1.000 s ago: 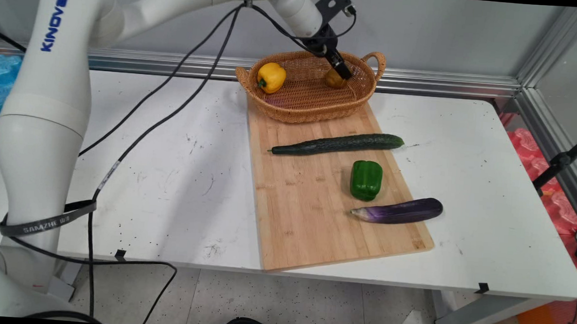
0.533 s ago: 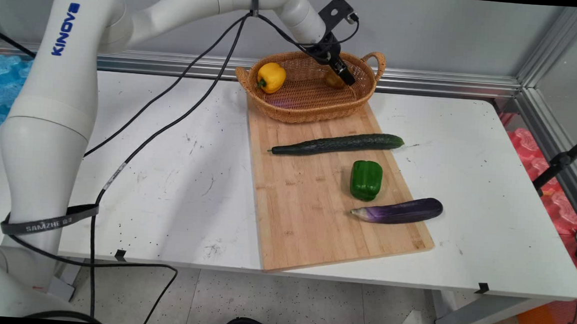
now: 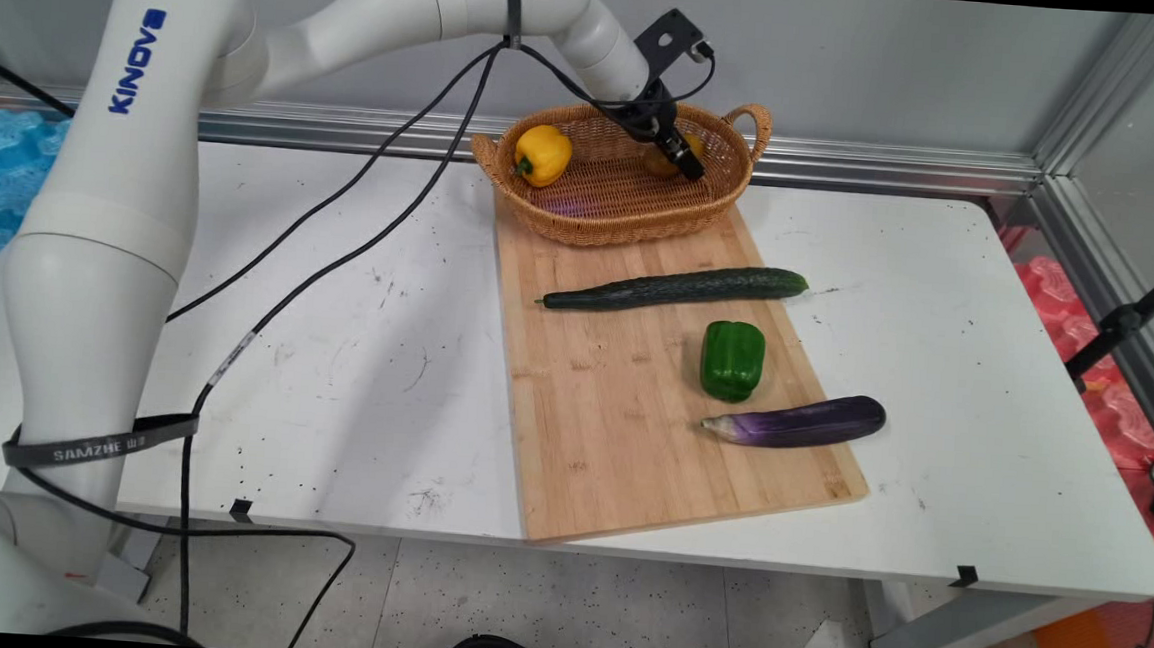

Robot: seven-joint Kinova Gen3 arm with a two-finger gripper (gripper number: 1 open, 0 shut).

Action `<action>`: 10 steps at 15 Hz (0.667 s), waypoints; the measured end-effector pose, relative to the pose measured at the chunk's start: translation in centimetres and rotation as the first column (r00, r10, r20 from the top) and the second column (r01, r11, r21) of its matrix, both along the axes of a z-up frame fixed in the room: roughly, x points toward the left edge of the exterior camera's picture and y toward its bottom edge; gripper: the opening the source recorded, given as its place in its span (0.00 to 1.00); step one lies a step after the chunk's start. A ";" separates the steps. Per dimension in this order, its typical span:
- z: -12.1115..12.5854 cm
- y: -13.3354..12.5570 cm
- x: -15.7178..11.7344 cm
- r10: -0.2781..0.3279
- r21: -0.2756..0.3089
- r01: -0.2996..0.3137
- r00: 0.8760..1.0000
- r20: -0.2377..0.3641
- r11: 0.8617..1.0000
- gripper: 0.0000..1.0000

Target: Pick up the potato from the vegetable basket, then place the picked object on the cutting board

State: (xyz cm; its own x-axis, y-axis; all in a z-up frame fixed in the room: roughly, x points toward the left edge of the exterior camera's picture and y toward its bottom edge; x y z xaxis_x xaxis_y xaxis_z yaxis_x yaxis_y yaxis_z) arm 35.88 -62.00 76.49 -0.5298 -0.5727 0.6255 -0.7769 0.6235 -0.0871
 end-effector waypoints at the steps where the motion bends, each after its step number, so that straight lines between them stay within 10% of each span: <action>1: -0.2 0.1 0.0 0.001 0.003 -0.001 1.000 0.000 1.000 0.00; 10: 2.0 1.7 -1.0 -0.024 -0.001 0.024 1.000 0.019 1.000 0.00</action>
